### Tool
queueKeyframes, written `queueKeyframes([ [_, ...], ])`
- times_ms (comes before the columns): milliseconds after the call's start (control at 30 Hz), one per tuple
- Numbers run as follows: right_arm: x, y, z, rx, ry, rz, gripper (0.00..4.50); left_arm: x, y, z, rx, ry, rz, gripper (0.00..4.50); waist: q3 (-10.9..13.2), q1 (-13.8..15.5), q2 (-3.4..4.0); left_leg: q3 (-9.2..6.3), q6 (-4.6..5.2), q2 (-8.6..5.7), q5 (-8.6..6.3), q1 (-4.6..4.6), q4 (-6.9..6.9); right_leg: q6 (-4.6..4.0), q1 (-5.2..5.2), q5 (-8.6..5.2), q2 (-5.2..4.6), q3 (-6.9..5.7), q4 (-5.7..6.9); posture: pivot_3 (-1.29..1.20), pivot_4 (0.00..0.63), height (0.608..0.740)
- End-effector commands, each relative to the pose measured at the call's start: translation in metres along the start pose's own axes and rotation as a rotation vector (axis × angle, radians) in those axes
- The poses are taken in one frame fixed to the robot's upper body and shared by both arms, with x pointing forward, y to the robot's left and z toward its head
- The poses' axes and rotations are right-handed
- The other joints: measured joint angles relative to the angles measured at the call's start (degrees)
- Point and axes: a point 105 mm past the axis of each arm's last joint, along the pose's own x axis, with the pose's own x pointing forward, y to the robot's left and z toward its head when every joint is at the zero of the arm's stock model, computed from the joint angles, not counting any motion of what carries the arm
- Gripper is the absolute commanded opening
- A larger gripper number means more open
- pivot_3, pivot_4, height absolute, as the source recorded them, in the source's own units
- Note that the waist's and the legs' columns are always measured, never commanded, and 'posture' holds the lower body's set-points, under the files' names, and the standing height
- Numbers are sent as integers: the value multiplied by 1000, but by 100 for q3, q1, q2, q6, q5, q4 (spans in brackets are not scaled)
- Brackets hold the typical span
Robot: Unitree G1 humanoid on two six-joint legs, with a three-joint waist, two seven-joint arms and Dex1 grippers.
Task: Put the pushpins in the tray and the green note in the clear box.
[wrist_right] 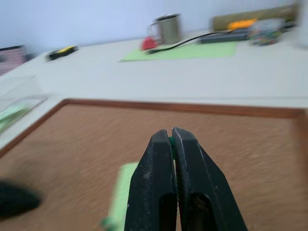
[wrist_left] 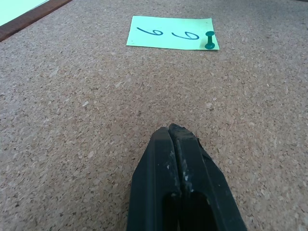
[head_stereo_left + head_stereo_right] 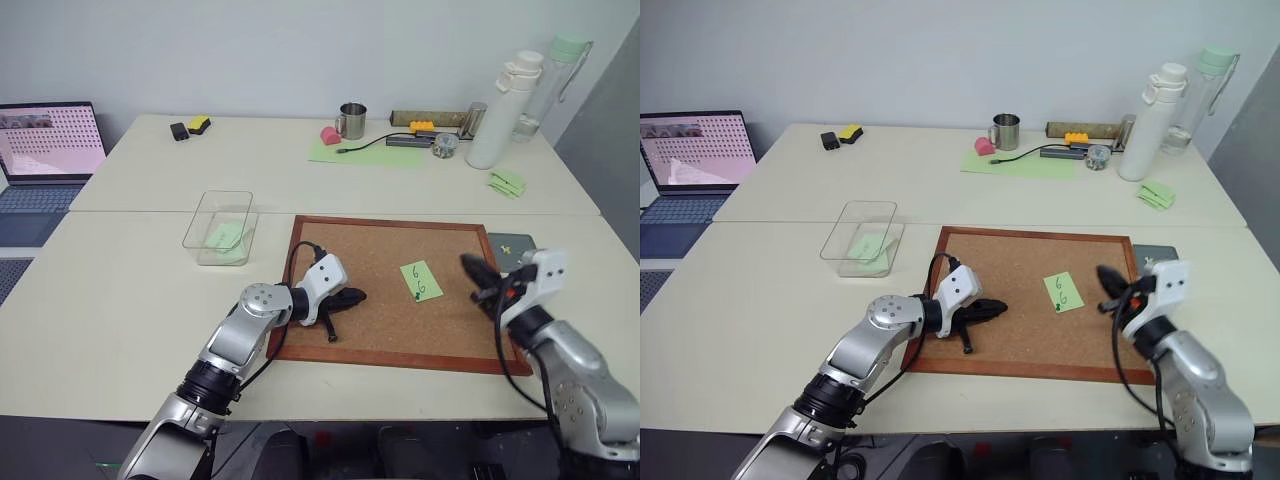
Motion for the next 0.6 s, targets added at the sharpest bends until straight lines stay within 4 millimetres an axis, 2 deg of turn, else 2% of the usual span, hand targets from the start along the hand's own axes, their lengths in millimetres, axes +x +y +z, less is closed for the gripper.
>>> queueKeyframes([
  [33,3,-56,16,-79,-9,-202,26,-3,-7,-35,-72,126,-16,0,0,2,1,2,0,-1,0,0,0,0,-1,0,1,2,0,0,150,740],
  [100,6,-77,14,-57,28,-257,26,-3,-8,-35,-70,125,-19,0,0,8,1,3,0,-1,0,1,-1,0,-2,0,1,3,0,0,150,740],
  [167,9,-89,14,-54,47,-274,26,-2,-8,-34,-69,124,-18,0,0,-1,4,5,0,-1,0,4,-7,-2,-2,-1,5,5,-1,0,150,740],
  [433,26,-104,8,-20,87,-246,26,-5,-9,-36,-69,127,-11,0,-1,-8,6,5,0,0,0,3,-9,-2,-2,-1,4,9,-2,0,150,740],
  [467,28,-107,8,-16,88,-251,353,-6,-9,-36,-70,127,-9,0,-1,-10,6,8,0,0,0,4,-10,-3,-2,-1,4,10,-3,0,150,740],
  [600,31,-112,8,-6,86,-246,1027,-8,-9,-37,-75,128,-2,0,-1,-18,7,7,0,1,0,2,-12,-2,-3,-1,3,10,-4,0,150,740],
])
